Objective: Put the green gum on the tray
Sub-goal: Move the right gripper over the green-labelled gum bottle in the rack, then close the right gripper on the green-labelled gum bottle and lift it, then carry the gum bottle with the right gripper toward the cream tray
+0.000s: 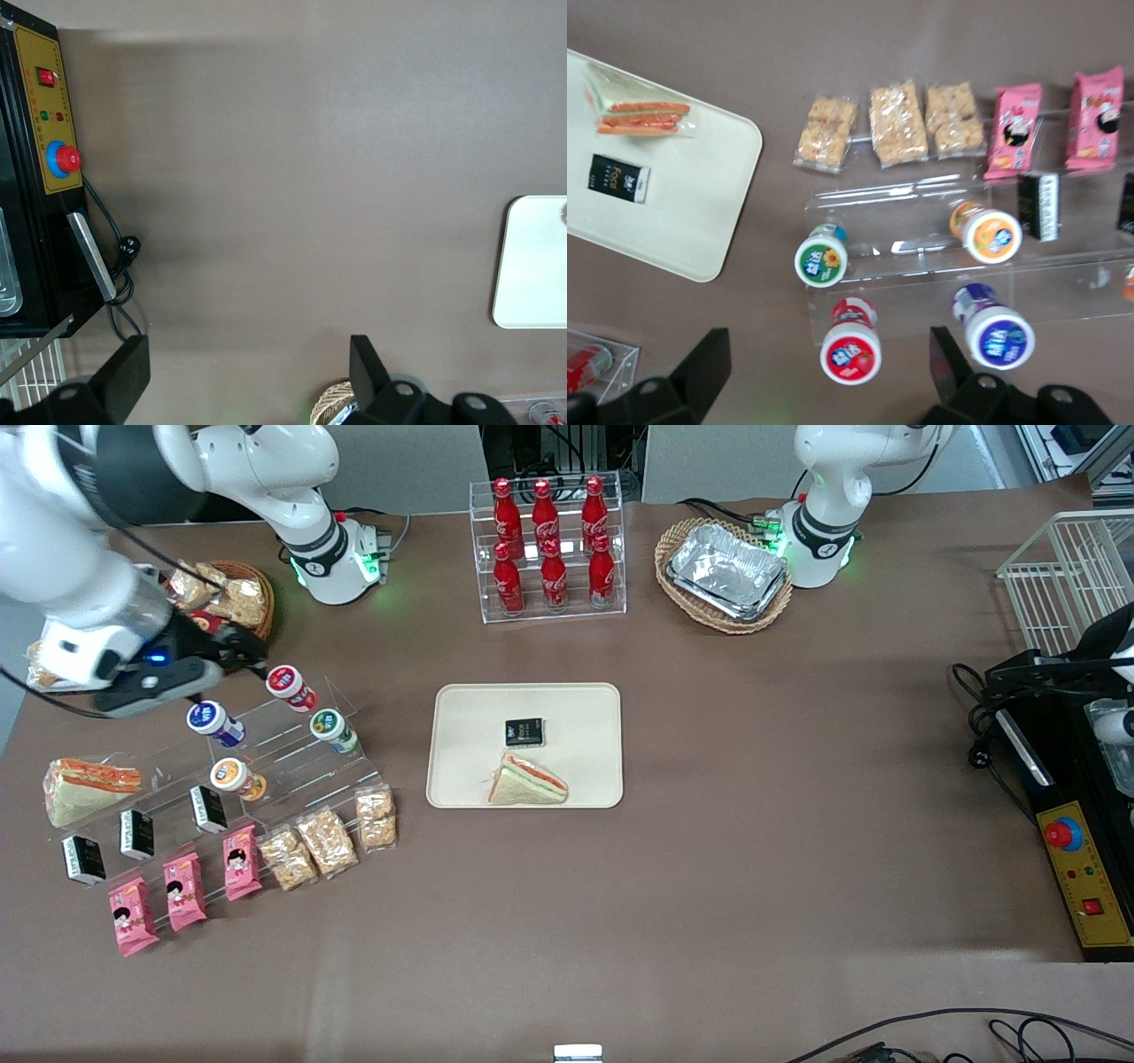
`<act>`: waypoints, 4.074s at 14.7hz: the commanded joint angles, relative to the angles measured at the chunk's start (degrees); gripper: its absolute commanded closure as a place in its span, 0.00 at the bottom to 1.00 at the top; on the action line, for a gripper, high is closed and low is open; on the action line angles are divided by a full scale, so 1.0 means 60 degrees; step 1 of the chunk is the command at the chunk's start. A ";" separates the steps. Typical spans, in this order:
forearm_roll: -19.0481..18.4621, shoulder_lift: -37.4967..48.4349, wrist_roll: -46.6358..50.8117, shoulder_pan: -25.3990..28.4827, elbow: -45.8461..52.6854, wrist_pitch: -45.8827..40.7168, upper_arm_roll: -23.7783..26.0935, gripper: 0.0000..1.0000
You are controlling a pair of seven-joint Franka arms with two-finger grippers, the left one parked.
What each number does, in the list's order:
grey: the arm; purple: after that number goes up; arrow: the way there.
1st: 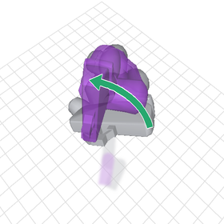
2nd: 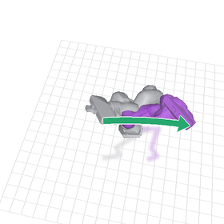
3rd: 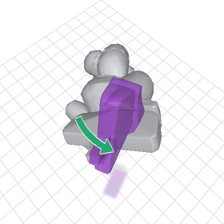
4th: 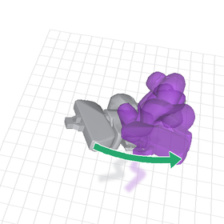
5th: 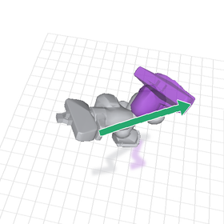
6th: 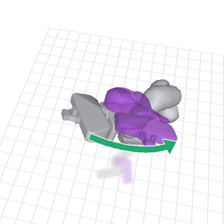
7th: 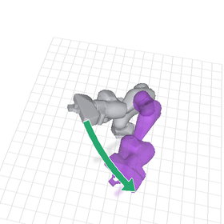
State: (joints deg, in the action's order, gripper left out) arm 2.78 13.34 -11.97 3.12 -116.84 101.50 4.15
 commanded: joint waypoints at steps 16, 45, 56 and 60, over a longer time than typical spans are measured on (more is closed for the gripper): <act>-0.0024 0.0005 0.1130 0.0067 -0.4930 0.5946 0.0699 0.00; 0.0005 -0.0773 0.1204 0.0199 -0.2752 0.3874 0.0641 0.79; 0.0751 -0.0787 0.2110 0.0257 0.2156 -0.1519 0.0685 0.77; 0.1046 -0.0773 0.4026 0.1206 0.2364 -0.1669 0.0685 0.77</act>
State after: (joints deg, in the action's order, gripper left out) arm 7.96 9.80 4.33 6.03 -104.78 92.74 8.41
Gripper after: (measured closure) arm 0.414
